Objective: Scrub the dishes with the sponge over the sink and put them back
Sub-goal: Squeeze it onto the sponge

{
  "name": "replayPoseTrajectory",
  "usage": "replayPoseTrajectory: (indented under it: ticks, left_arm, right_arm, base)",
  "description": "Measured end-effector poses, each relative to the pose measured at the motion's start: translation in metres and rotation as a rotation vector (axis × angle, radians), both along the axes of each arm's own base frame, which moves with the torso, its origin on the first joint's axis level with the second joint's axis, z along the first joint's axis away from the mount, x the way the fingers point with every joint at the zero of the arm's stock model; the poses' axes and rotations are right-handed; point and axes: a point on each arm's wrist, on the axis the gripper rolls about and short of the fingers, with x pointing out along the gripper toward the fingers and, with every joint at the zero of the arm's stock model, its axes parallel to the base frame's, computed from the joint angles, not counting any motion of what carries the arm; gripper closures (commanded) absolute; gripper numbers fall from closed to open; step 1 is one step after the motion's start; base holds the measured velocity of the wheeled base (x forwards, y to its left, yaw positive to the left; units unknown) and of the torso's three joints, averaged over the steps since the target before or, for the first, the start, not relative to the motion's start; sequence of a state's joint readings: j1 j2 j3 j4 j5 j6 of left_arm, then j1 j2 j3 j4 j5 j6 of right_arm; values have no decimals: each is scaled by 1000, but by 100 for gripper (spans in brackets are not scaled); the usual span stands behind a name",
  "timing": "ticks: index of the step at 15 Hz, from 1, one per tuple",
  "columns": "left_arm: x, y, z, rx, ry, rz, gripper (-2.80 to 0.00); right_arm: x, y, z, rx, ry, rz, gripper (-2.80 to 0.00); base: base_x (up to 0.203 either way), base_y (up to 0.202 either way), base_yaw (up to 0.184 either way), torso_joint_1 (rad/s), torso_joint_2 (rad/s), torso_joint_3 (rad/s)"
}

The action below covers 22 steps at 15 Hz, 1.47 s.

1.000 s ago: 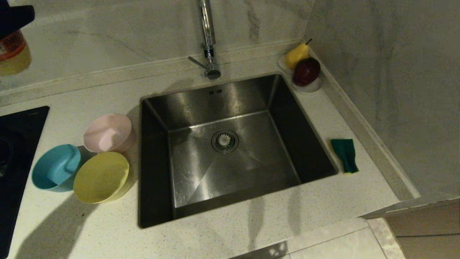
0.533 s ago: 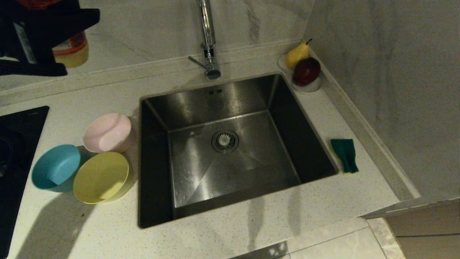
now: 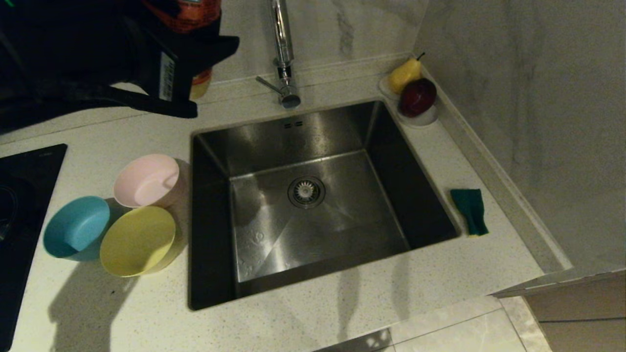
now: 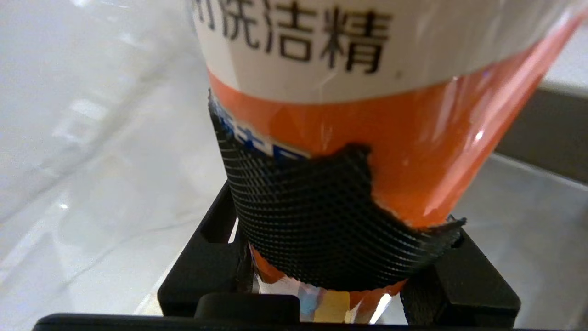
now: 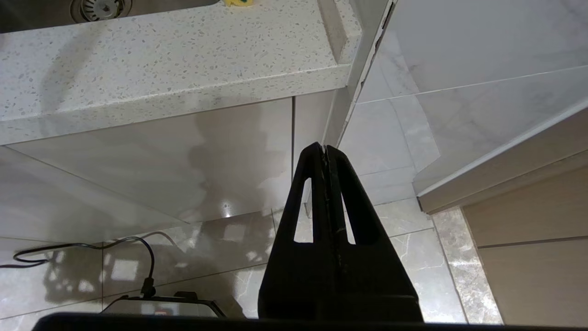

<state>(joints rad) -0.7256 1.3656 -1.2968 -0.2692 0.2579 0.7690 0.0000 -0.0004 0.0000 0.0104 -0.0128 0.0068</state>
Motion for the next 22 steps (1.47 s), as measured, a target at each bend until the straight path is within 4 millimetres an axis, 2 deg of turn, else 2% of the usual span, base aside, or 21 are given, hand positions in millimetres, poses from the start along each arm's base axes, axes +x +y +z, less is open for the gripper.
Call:
replayPoseTrajectory:
  ticks: [5,12,18,22]
  left_arm:
    - [-8,-36,-11,59,32,-41,0]
    - [-10,-85,-58,231,124,-27,0]
    - [-7,-131,-90,302,169,-11,0]
    - [2,-158,-110,348,190,30,0]
  right_arm:
    - [0,0,0,0,0,0,0]
    - [0,0,0,0,0,0,0]
    - [0,0,0,0,0,0,0]
    - [0,0,0,0,0,0,0]
  base:
    - [0,0,0,0,0,0]
    - [0,0,0,0,0,0]
    - [0,0,0,0,0,0]
    - [0,0,0,0,0,0]
